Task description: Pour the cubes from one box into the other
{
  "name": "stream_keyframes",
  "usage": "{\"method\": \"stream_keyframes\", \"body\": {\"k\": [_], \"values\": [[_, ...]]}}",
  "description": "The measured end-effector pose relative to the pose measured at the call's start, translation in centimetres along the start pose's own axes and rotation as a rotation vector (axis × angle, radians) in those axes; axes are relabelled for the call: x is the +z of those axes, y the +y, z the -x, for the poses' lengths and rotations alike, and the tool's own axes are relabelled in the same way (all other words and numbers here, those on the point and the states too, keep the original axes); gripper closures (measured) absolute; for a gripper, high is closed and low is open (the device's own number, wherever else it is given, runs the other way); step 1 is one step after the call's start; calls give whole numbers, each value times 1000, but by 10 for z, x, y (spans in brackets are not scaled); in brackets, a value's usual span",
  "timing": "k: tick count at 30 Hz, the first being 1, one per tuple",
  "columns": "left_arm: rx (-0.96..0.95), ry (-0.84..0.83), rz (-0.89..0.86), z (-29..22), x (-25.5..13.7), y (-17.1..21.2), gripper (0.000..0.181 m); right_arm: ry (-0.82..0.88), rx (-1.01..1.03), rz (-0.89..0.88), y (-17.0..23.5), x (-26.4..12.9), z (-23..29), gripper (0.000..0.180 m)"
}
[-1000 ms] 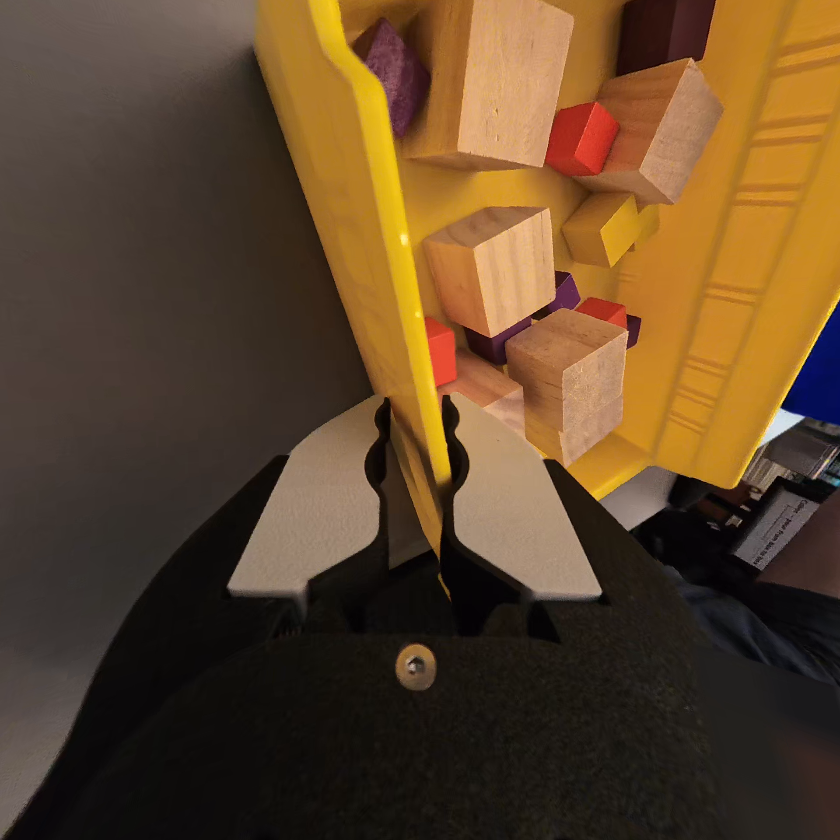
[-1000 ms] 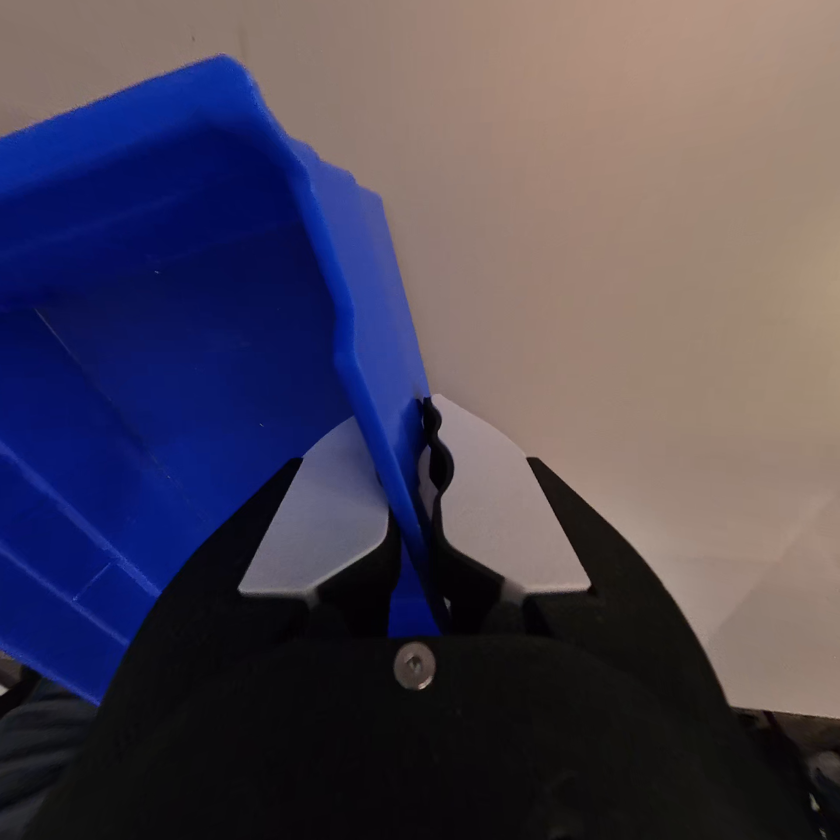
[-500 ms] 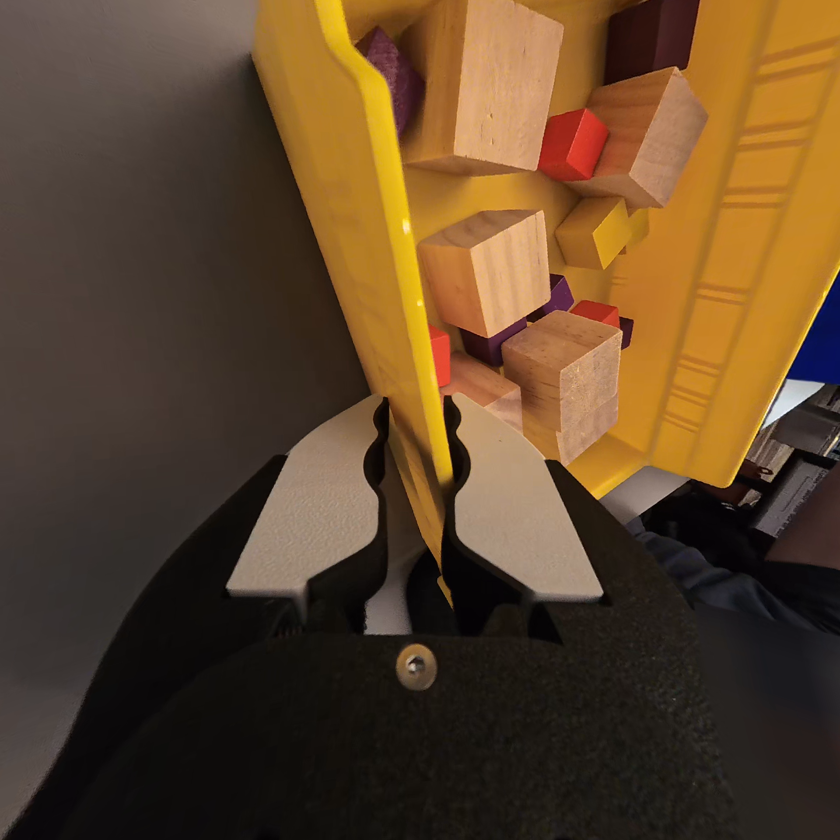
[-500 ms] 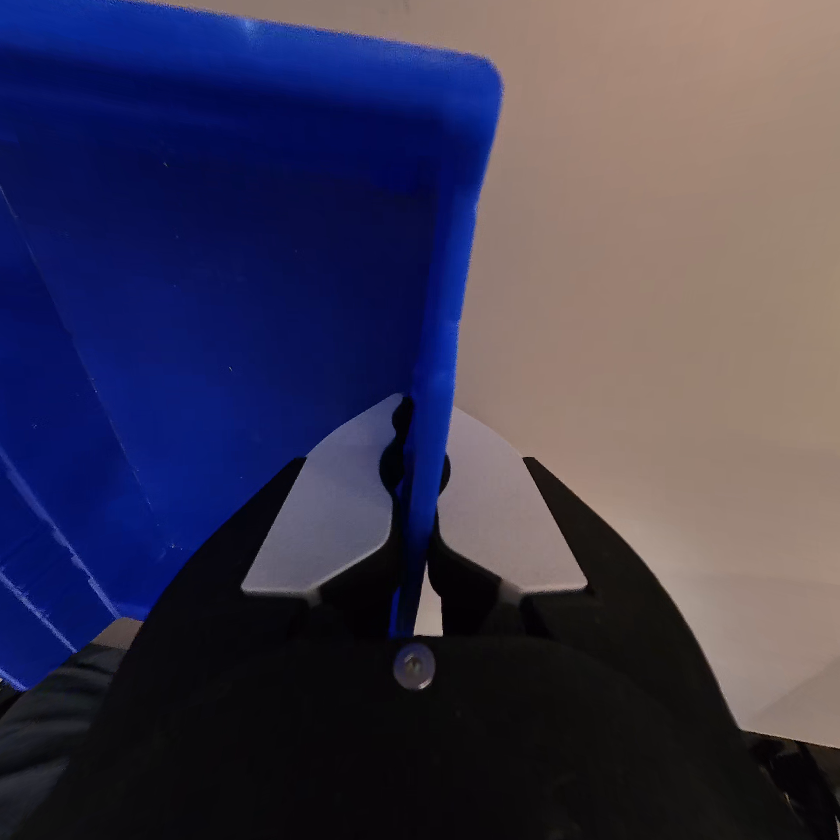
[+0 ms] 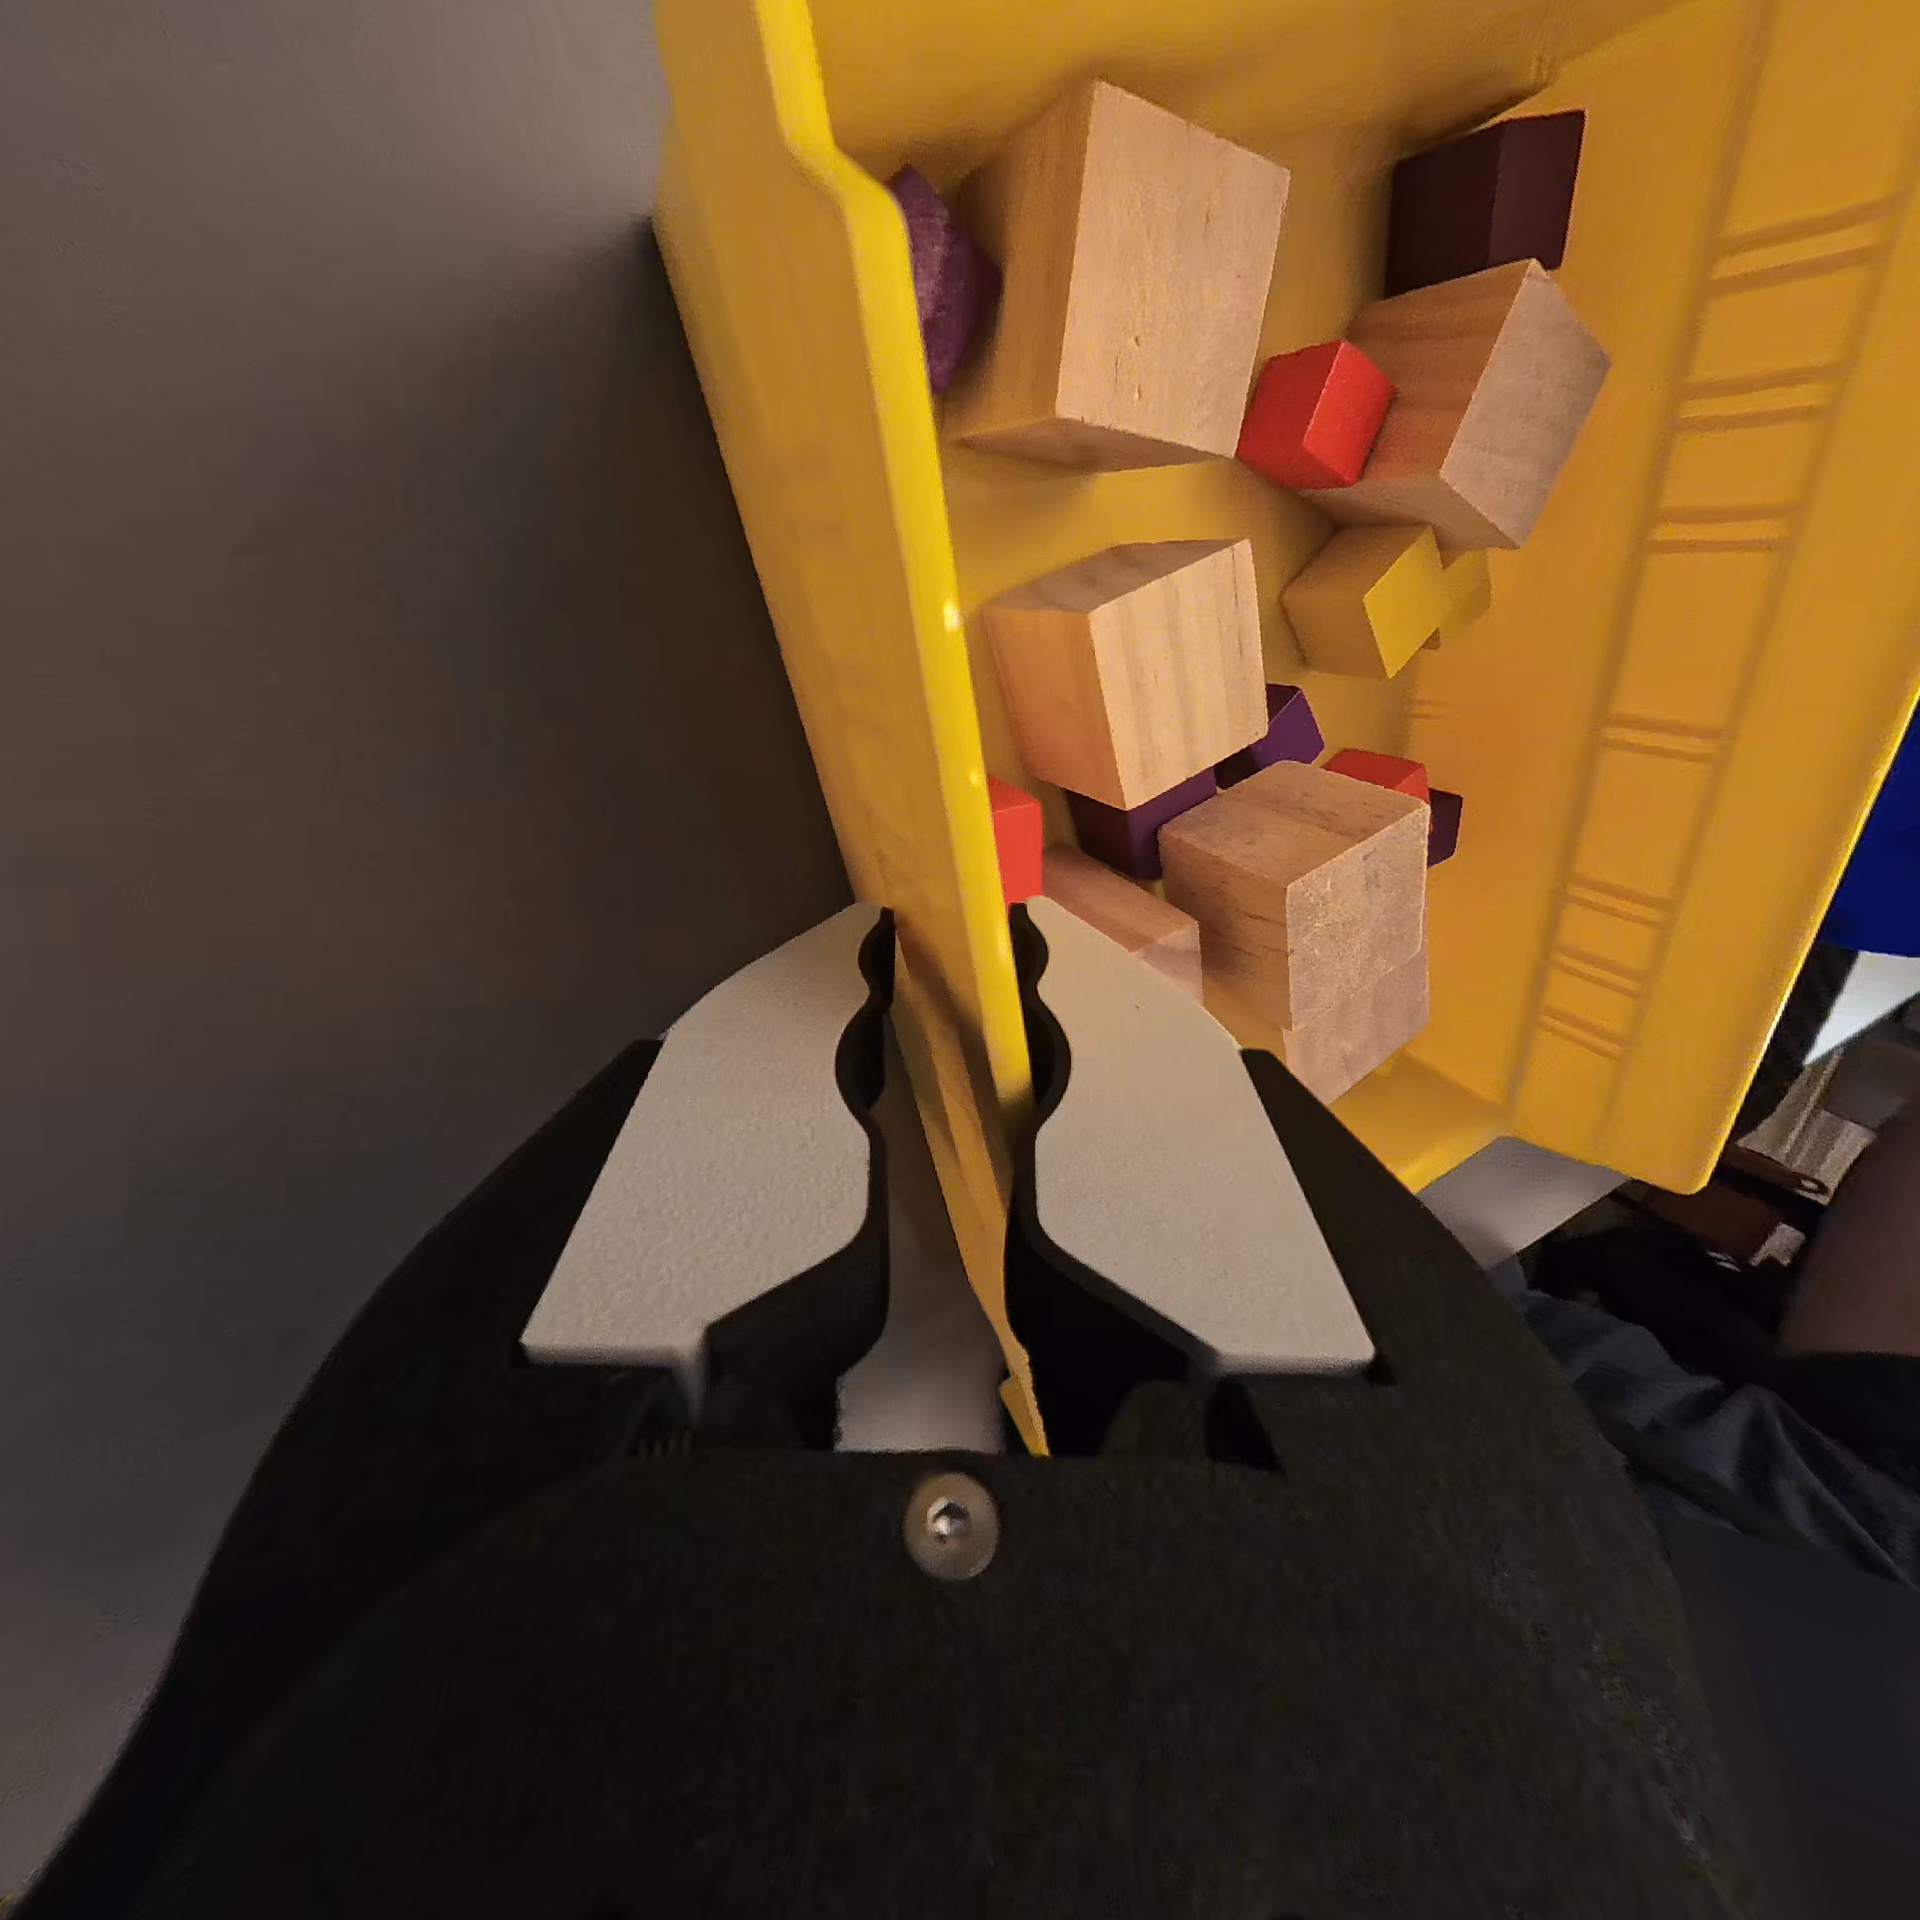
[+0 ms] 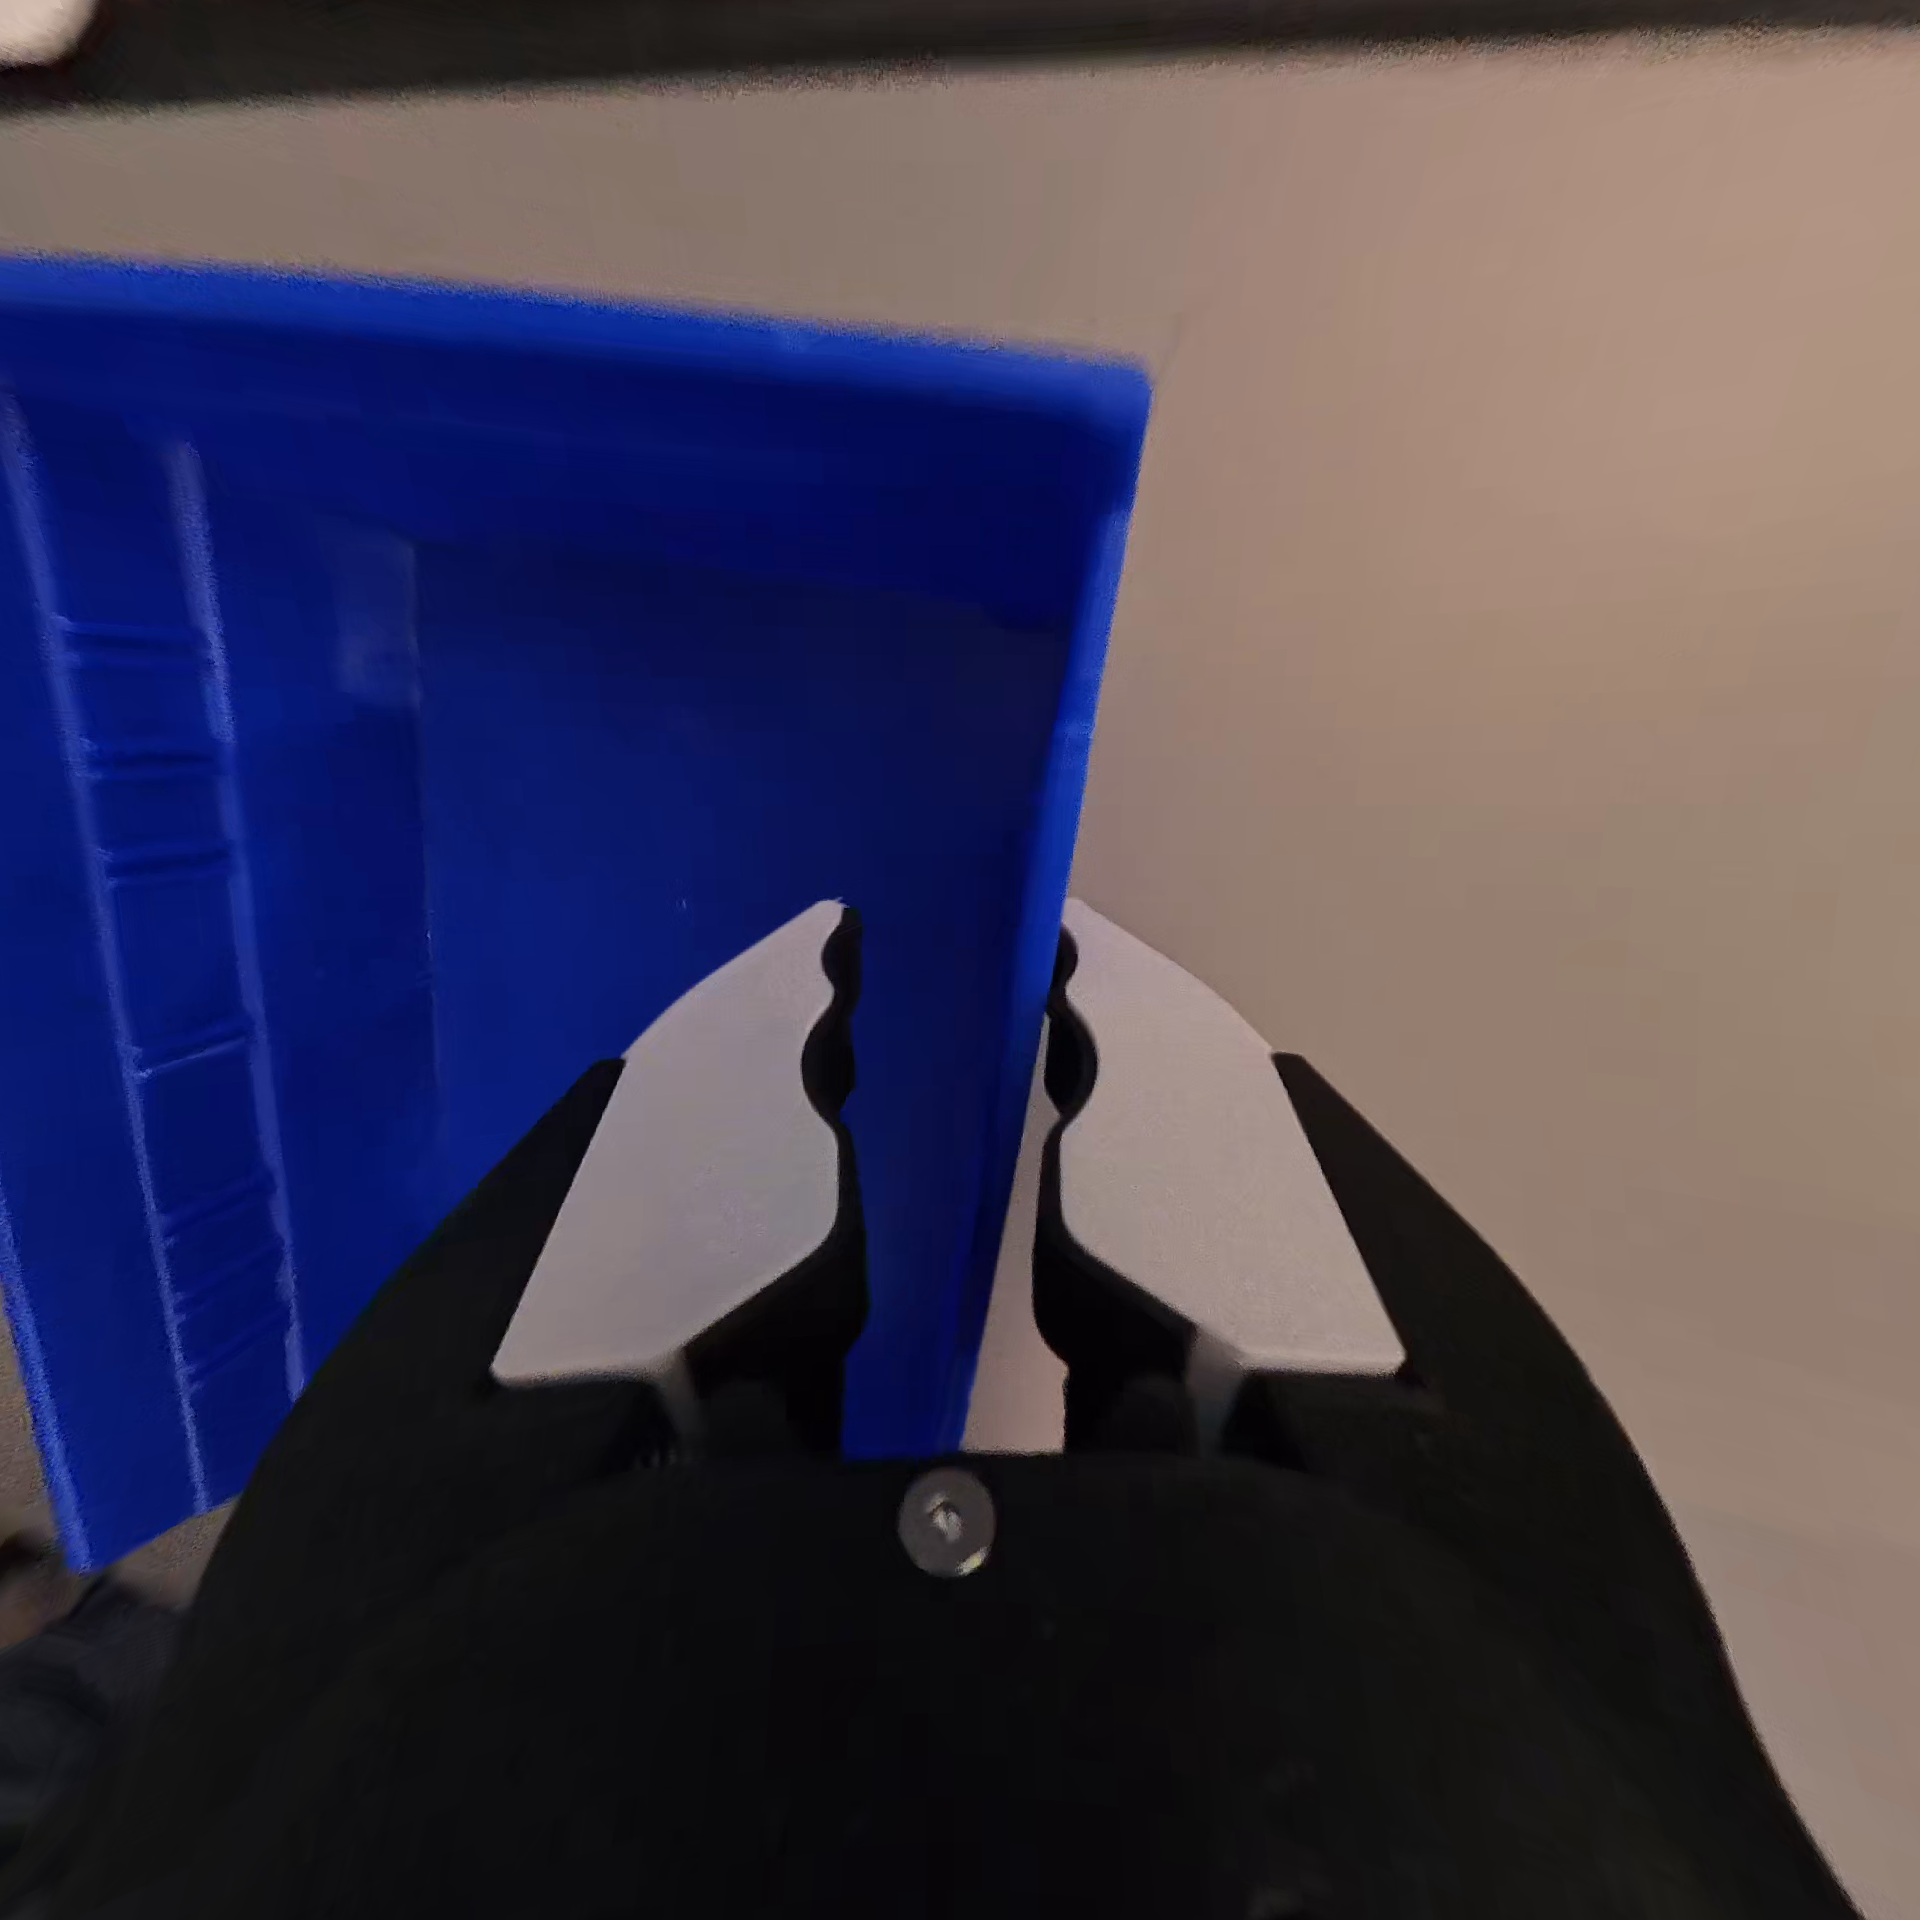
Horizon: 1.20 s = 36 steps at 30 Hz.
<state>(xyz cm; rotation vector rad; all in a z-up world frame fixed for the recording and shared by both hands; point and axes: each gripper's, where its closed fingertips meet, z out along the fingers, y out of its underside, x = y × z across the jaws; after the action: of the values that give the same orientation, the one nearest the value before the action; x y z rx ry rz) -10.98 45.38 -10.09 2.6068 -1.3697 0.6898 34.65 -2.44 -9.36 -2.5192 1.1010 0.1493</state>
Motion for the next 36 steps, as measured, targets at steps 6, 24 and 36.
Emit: {"method": "stream_keyframes", "body": {"k": [6,24,36], "values": [[34,-29,-38,6,-3,-5,162,-4,-233,-536,-42,-78,56,147],[66,116,-343,-6,-34,-1,159,-683,-599,-781,8,-66,365,123],[34,-45,-147,2,-24,23,156,-504,-505,-250,4,58,463,127]]}}
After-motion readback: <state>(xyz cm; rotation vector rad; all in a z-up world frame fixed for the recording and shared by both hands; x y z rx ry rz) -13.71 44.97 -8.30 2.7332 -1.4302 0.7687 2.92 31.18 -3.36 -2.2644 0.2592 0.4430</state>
